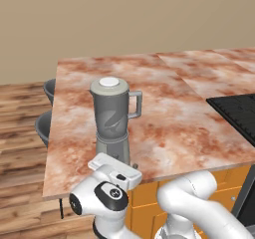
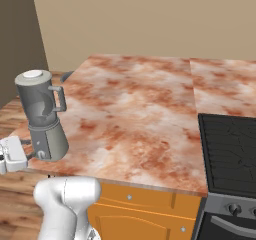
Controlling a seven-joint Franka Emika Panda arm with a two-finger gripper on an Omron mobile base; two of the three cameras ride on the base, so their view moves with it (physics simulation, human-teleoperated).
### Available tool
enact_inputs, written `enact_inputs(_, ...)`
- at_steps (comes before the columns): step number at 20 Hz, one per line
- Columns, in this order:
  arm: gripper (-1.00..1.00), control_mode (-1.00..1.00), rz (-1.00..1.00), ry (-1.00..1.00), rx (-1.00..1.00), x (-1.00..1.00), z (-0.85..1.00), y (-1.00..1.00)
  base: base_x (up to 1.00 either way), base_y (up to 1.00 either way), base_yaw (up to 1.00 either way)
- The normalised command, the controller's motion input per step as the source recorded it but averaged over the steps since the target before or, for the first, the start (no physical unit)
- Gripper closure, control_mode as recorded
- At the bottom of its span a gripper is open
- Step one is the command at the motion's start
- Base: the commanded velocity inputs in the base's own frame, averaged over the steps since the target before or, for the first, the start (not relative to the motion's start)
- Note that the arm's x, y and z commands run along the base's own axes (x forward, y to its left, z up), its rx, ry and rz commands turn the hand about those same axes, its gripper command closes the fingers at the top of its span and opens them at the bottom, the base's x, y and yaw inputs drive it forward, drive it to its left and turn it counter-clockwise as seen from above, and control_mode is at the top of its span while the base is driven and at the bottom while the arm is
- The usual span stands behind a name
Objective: Open the blender lid, put the banana in the blender, close the lid, and start the blender.
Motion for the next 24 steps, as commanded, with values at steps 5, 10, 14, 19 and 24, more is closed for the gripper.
enact_inputs(5,-1.0,-1.0,0.0,-0.01,-0.04,0.21,-0.3,0.27,0.0,0.0,0.0)
enact_inputs(10,-1.0,-1.0,-0.03,-0.03,-0.01,0.0,-0.12,-0.02,0.0,0.0,0.0)
enact_inputs(14,-1.0,-1.0,-0.03,-0.06,0.0,0.0,0.0,-0.01,0.0,0.0,0.0)
enact_inputs(19,-1.0,-1.0,0.0,-0.02,0.0,0.0,-0.08,-0.02,0.0,0.0,0.0)
enact_inputs(24,-1.0,-1.0,0.0,-0.03,0.0,-0.02,-0.11,-0.23,0.0,0.0,0.0)
